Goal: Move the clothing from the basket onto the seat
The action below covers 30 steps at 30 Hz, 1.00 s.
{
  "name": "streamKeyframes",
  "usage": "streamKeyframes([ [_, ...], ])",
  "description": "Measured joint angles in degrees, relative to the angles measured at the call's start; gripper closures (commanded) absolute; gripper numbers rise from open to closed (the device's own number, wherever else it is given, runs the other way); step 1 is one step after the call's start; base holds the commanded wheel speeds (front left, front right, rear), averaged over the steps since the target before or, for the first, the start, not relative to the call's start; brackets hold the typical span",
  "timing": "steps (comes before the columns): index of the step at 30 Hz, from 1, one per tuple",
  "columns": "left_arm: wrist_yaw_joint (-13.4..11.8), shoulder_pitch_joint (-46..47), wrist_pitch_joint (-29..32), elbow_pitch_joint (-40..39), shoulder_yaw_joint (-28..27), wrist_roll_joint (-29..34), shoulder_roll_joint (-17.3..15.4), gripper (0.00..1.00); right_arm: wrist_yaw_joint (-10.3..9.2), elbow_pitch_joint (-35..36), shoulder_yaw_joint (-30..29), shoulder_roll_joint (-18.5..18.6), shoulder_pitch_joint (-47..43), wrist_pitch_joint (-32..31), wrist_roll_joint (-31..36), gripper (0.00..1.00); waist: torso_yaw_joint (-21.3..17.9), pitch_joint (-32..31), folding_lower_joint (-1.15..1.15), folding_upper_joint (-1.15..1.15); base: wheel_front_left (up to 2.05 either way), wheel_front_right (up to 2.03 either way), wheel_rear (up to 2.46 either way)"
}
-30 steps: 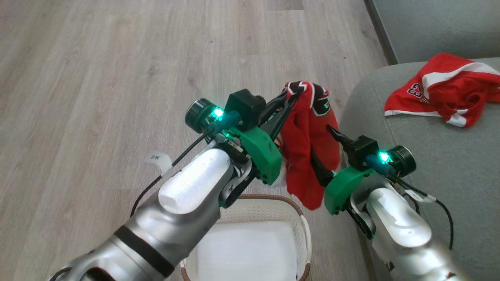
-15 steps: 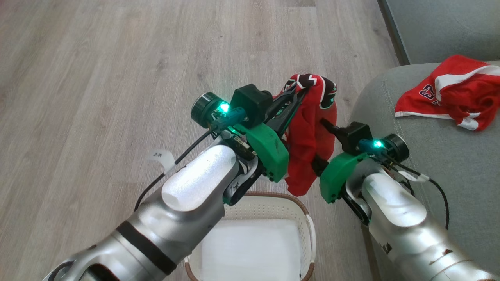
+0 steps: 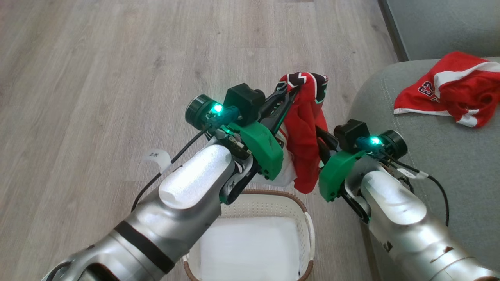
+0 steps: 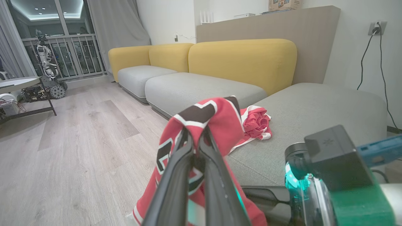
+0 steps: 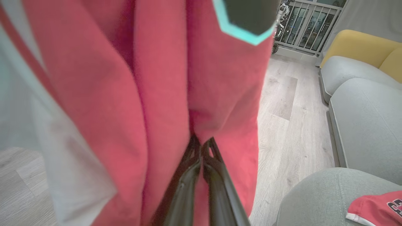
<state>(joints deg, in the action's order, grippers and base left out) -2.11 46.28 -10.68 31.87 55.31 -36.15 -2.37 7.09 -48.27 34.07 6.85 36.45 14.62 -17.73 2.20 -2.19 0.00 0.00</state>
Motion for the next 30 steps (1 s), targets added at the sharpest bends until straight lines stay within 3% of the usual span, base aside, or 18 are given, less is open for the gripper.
streamKeyframes([
  [6, -0.8, -0.1, -0.6, 1.1, -0.4, -0.9, -0.1, 1.00, 0.00, 2.0, -2.0, 0.5, 0.0, 0.0, -0.8, 1.00, -0.7, 0.3, 0.00, 0.00, 0.00, 0.00, 0.00],
  [7, -0.9, -0.2, -0.6, 1.2, -0.6, -1.1, -0.2, 0.87, 0.00, 2.5, -2.5, 0.5, 0.0, 0.0, -1.0, 1.00, -0.8, 0.3, 0.00, 0.00, 0.00, 0.00, 0.00],
  [8, -0.9, -0.3, -0.8, 1.4, -0.7, -1.3, -0.2, 0.62, 0.00, 2.9, -3.0, 0.6, 0.0, 0.0, -1.0, 1.00, -0.9, 0.4, 0.00, 0.00, 0.00, 0.00, 0.00],
  [9, -0.9, -0.6, -1.1, 1.5, -0.8, -1.6, -0.3, 0.22, 0.00, 3.2, -3.3, 0.6, 0.0, 0.0, -1.0, 1.00, -1.0, 0.4, 0.00, 0.00, 0.00, 0.00, 0.00],
  [10, -0.9, -0.9, -1.3, 1.7, -1.0, -1.8, -0.4, 0.00, 0.00, 3.5, -3.7, 0.7, 0.0, 0.0, -1.0, 1.00, -1.1, 0.4, 0.00, 0.00, 0.00, 0.00, 0.00],
  [21, -1.0, -5.5, -3.0, 4.3, -2.4, -2.4, -1.3, 0.00, 0.00, 5.7, -10.8, 3.0, 1.0, 0.0, 0.9, 1.00, -2.8, 0.8, 0.00, 0.00, 0.00, 0.00, 0.00],
  [30, -0.6, -9.0, -3.5, 4.3, -2.0, -2.4, -1.4, 0.00, 0.00, 6.5, -12.7, 5.0, 1.7, 0.0, 2.6, 1.00, -6.6, 0.9, 0.00, 0.00, 0.00, 0.00, 0.00],
])
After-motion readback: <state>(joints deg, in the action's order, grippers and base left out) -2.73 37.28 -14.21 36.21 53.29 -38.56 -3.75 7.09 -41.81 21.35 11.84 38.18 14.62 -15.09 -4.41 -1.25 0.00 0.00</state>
